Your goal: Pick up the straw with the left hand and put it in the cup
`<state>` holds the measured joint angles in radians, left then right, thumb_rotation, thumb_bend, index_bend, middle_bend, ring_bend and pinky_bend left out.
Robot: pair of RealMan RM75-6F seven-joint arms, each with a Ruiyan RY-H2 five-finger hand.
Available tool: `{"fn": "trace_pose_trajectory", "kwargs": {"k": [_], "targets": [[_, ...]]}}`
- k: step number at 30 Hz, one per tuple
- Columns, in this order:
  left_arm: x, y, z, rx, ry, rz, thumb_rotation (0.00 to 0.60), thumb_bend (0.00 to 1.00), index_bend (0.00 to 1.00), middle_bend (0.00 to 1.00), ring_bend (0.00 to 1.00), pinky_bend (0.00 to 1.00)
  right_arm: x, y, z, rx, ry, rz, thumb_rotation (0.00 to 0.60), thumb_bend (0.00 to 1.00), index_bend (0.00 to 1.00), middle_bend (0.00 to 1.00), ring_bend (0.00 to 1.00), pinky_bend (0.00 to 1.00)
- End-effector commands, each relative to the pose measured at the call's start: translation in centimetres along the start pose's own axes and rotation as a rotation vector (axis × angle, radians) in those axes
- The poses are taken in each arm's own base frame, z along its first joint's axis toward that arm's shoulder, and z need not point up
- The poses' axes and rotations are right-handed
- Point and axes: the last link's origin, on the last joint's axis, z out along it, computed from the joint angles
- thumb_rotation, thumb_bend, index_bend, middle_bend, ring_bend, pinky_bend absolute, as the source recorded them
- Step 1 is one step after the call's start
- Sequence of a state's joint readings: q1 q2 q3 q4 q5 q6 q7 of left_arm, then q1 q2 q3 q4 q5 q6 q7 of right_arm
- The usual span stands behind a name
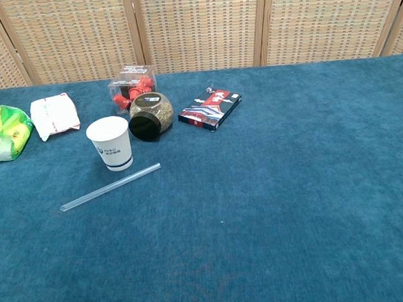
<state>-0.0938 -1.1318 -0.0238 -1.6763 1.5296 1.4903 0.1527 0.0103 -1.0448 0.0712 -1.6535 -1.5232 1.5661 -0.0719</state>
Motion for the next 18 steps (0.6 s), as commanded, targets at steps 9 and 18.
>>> {"fn": "trace_pose_trajectory", "kwargs": {"k": [9,18], "targets": [[-0.2,0.2,0.1,-0.012,-0.01,0.002,0.6,0.13,0.0,0.0,0.0,0.0,0.0,0.0,-0.1,0.0,0.002,0.0,0.6,0.0,0.0,0.0,0.0,0.0],[-3.1,5.4,2.3,-0.347,-0.249,-0.15,0.6,0.64,0.0,0.0,0.0,0.0,0.1,0.0,0.1,-0.002,-0.003,0.005,0.6,0.0,0.0,0.0,0.0,0.0]]}}
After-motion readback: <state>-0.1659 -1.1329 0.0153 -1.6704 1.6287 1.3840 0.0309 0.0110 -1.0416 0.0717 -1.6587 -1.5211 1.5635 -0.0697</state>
